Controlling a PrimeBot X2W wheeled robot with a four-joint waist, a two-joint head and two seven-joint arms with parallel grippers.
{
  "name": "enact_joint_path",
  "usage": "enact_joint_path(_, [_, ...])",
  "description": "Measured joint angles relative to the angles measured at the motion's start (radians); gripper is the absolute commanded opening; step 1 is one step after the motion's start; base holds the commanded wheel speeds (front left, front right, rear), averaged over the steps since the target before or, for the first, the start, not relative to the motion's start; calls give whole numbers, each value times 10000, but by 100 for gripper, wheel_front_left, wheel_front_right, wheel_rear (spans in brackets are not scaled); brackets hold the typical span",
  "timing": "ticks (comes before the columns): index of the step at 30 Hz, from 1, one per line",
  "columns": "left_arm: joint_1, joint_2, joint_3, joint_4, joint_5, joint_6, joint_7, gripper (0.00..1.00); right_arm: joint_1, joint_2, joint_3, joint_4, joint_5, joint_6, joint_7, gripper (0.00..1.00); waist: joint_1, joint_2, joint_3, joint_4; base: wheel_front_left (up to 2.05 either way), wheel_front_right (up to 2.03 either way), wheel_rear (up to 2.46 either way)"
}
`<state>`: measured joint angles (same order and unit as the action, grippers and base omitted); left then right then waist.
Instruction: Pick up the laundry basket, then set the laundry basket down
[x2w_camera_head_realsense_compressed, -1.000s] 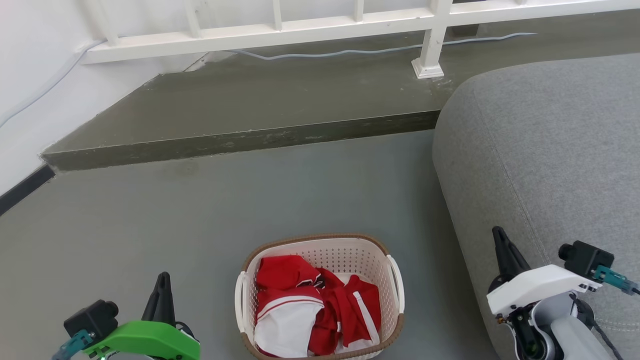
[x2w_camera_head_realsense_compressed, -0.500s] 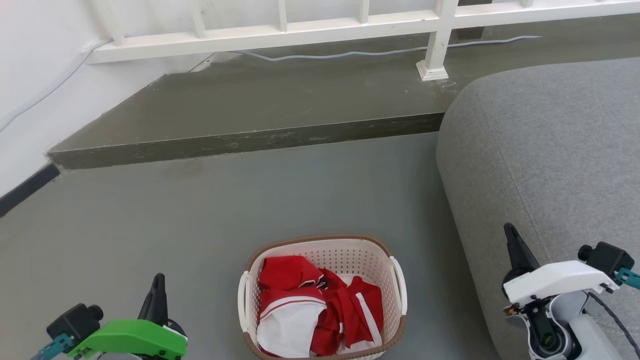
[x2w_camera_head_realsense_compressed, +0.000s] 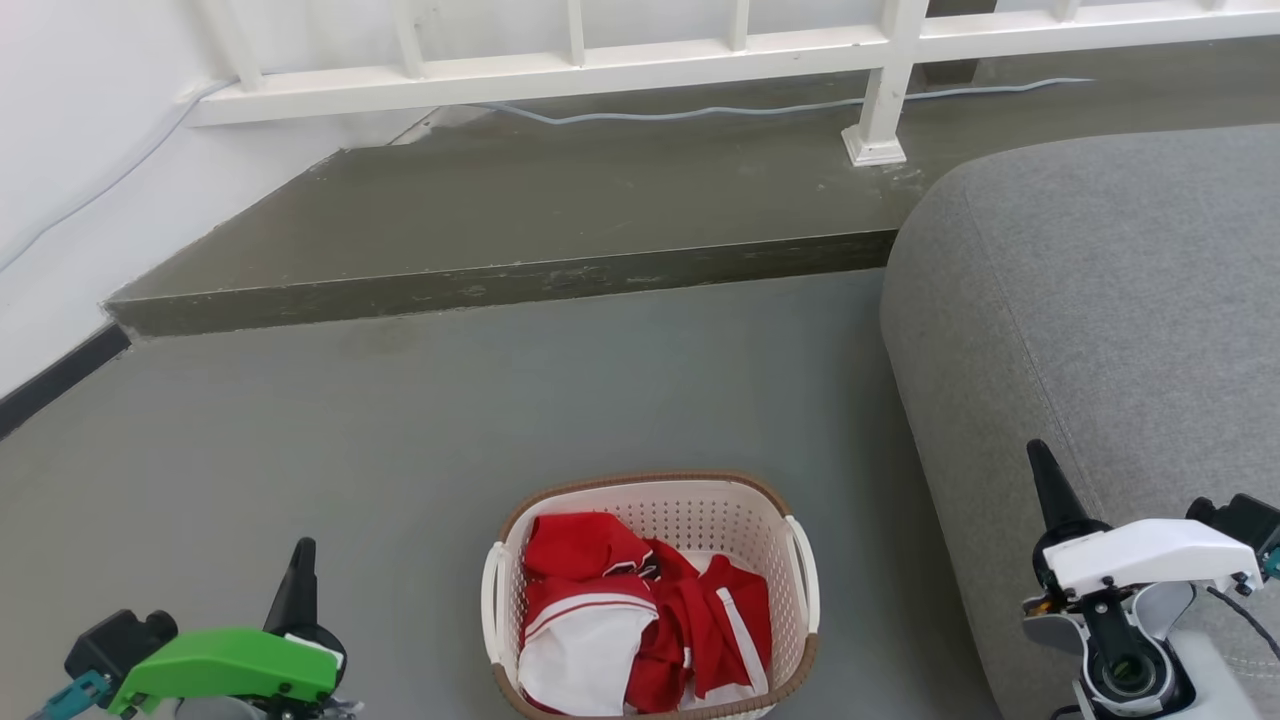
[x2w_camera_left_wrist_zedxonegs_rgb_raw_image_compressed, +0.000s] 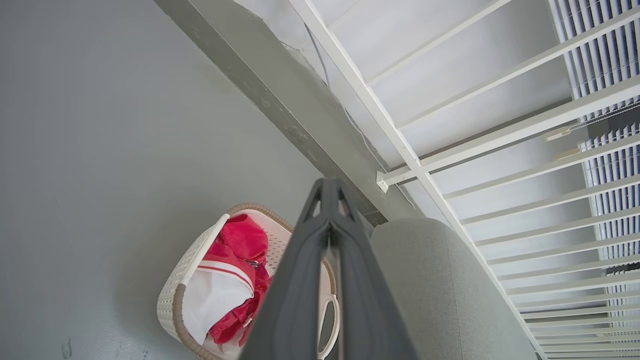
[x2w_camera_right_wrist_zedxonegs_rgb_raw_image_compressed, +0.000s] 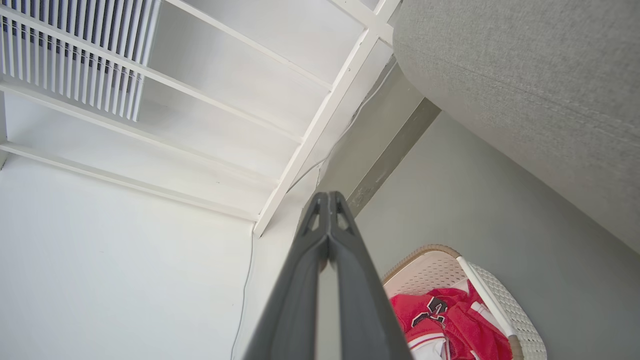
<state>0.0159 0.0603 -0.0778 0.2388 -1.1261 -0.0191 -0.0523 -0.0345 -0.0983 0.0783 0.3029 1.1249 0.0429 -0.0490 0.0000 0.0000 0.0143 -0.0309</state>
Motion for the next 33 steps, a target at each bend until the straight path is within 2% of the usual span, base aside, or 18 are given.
enact_joint_path(9, [-169, 4, 201, 65, -1093, -251, 276, 0, -33, 48, -360, -33, 1070, 100, 286, 0, 0, 0, -24, 65, 0, 0, 0])
enact_joint_path(33, [-485, 10, 865, 251, -4284, -830, 1032, 0, -190, 290, -1442, -115, 4199, 627, 1076, 0, 0, 0, -97, 260, 0, 0, 0])
